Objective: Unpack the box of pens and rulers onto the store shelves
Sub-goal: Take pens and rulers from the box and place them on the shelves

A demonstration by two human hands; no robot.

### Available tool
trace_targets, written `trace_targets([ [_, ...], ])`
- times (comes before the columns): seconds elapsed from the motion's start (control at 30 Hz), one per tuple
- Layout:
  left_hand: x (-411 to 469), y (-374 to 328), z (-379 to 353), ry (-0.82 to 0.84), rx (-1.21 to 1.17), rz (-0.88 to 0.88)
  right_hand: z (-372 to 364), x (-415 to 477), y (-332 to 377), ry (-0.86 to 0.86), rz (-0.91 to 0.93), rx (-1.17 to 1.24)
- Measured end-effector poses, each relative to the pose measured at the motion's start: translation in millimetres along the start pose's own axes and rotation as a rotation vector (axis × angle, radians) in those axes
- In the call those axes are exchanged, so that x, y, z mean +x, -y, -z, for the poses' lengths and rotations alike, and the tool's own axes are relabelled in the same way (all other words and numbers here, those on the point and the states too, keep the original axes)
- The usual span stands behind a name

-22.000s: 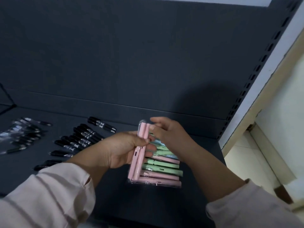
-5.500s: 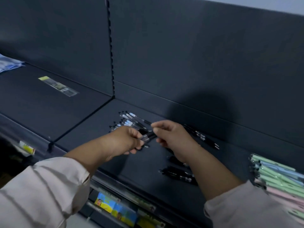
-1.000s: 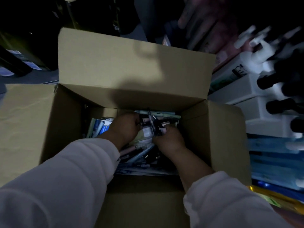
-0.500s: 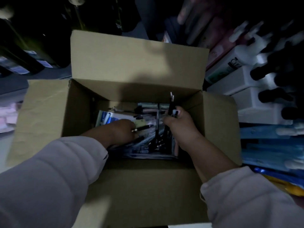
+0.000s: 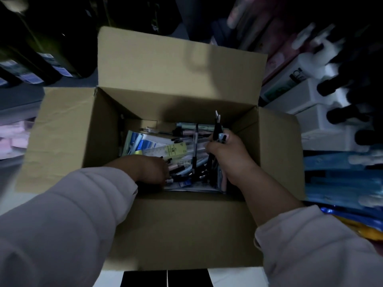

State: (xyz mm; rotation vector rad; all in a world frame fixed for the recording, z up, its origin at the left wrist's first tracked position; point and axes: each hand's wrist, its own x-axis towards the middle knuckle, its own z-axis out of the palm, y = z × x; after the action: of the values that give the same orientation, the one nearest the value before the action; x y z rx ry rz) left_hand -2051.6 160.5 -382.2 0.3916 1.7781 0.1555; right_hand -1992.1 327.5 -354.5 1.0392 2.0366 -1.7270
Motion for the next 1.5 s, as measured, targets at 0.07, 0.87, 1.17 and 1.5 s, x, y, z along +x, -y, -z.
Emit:
trace_targets([
  [0.07,-5.1,3.6,5.1,-0.038,-0.082,-0.011,1.6,-3.7,4.6,0.0,0.007,0.034],
  [0.87,-290.3,-122.1,56.3,-0.254,-0.972,-0.543,55.5,-188.7,202.0,0.082,0.124,0.812],
  [1.17,-371.2,-189.8,26.7,-0.303,-0.612,-0.701,118.7,-302.6,223.3,-0.121,0.205,0.934],
  [1.5,-415.1,-306.6,-87.4,-0.283,-0.284,-0.829,230.0,-444.8,147.1,-0.373,0.243,1.137],
])
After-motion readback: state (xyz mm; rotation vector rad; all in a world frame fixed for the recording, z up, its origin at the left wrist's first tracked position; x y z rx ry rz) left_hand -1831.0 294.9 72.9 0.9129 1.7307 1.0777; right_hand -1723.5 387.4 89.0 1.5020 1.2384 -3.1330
